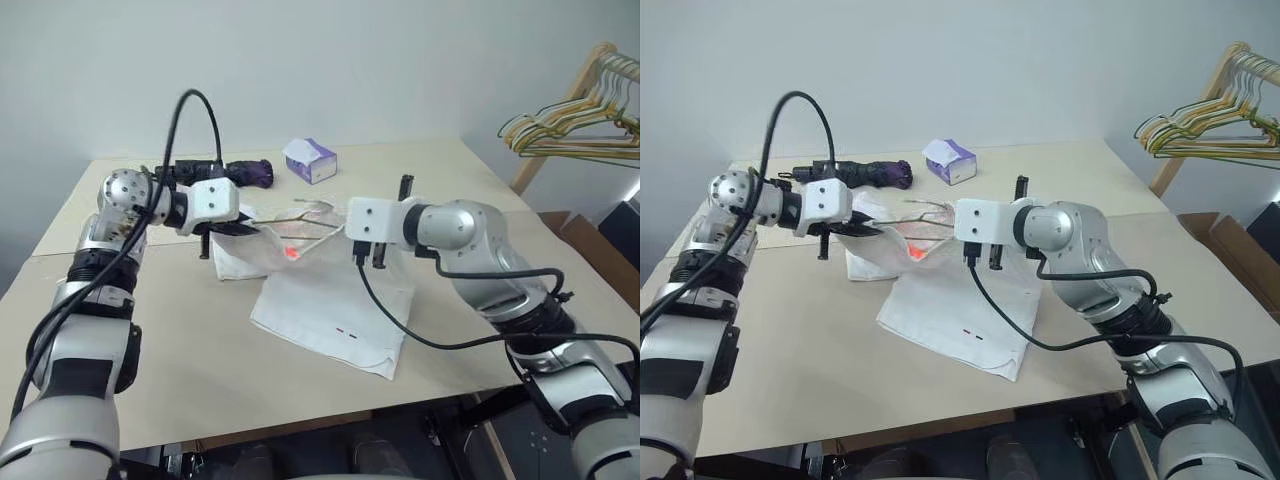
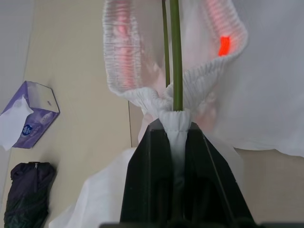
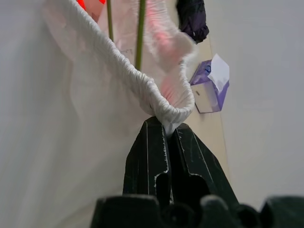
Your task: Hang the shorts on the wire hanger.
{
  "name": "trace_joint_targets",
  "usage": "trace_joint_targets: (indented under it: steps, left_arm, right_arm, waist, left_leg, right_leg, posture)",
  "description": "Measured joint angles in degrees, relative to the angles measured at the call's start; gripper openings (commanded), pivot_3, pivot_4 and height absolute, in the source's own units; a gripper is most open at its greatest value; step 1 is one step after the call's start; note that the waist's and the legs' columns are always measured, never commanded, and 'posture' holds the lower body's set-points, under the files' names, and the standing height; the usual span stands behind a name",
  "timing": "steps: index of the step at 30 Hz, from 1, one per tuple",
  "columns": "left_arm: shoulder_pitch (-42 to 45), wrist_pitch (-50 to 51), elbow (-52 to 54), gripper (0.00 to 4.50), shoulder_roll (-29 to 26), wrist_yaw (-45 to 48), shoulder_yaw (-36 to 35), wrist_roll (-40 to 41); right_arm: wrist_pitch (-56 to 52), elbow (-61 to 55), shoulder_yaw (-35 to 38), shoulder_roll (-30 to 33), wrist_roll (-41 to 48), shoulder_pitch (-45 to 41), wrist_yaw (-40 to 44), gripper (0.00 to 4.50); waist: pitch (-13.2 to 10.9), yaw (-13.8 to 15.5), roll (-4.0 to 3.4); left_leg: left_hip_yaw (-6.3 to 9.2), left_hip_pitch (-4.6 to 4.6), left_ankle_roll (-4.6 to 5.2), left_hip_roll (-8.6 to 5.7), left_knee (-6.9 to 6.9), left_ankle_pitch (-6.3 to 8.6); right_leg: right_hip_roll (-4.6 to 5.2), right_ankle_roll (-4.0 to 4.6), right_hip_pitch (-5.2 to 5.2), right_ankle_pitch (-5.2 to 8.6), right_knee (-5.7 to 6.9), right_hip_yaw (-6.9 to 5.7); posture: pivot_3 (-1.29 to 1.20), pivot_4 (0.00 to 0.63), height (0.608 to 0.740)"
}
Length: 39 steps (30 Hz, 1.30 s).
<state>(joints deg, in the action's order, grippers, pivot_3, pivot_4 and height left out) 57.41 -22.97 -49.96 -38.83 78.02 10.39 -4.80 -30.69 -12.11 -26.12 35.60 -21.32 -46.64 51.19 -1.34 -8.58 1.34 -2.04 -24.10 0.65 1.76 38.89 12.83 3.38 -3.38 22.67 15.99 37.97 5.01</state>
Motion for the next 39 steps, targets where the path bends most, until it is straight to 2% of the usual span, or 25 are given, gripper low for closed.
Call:
trace_joint_targets:
  steps: [3,7,14,18,32,35,39]
  left_arm:
    - [0.0,0.0,0.1,0.00,0.5,0.4,-0.1,0.5]
    - [0.0,0.6,0.7,0.00,1.4,1.8,-0.5,2.7]
    - [0.0,0.4,0.8,0.00,1.5,2.1,-0.5,2.8]
    - [0.0,0.4,0.8,0.00,1.4,2.3,-0.5,2.8]
    - [0.0,-0.5,1.9,0.00,1.0,8.0,-0.8,6.5]
    - [0.0,-0.5,1.9,0.00,1.0,8.3,-0.8,7.0]
    - [0.0,-0.4,2.1,0.00,1.2,9.4,-1.1,8.4]
  right_arm:
    - [0.2,0.2,0.1,0.5,-0.6,0.0,-0.1,0.03]
    - [2.5,0.5,0.2,1.4,-0.2,0.0,0.7,1.14]
    - [5.2,1.7,0.1,1.3,-0.2,0.3,1.2,3.61]
    - [5.3,2.9,0.4,1.3,0.8,0.9,1.8,3.61]
    - [5.5,7.0,6.8,0.3,15.7,3.2,8.6,3.61]
    - [4.2,7.4,7.2,0.4,18.8,2.8,11.4,3.07]
    - [3.1,7.7,7.1,0.9,20.3,2.4,12.5,1.65]
  waist:
    - [0.0,-0.1,0.00]
    - [0.0,-0.1,0.00]
    - [0.0,-0.2,0.00]
    - [0.0,-0.2,0.00]
    - [0.0,-0.2,0.00]
    - [0.0,-0.2,0.00]
    - [0.0,-0.2,0.00]
  left_leg:
    - [0.00,0.00,0.00,0.00,0.00,0.00]
    - [0.00,-0.01,0.00,0.00,-0.02,0.00]
    - [0.00,0.00,0.00,0.00,-0.01,0.00]
    - [0.00,-0.01,0.00,0.00,-0.01,0.00]
    - [0.03,0.01,0.00,0.01,0.00,0.00]
    - [0.04,0.01,0.00,0.01,0.00,0.00]
    - [0.05,0.00,0.00,0.01,0.00,0.00]
  right_leg:
    - [0.00,0.00,0.00,0.00,0.00,0.00]
    - [0.00,0.00,0.02,0.00,-0.01,0.00]
    - [-0.01,0.00,0.02,0.00,0.00,0.00]
    - [-0.01,0.00,0.02,0.00,-0.01,0.00]
    - [-0.02,0.00,-0.02,0.00,-0.01,0.00]
    - [-0.02,0.00,-0.03,0.00,-0.02,0.00]
    - [-0.01,0.00,-0.02,0.00,-0.02,-0.01]
  posture:
    - [-0.11,0.000,0.740]
    - [-0.11,0.000,0.740]
    - [-0.11,0.000,0.740]
    - [-0.11,0.000,0.740]
    - [-0.11,0.000,0.740]
    - [-0.11,0.000,0.740]
    - [-0.11,0.000,0.740]
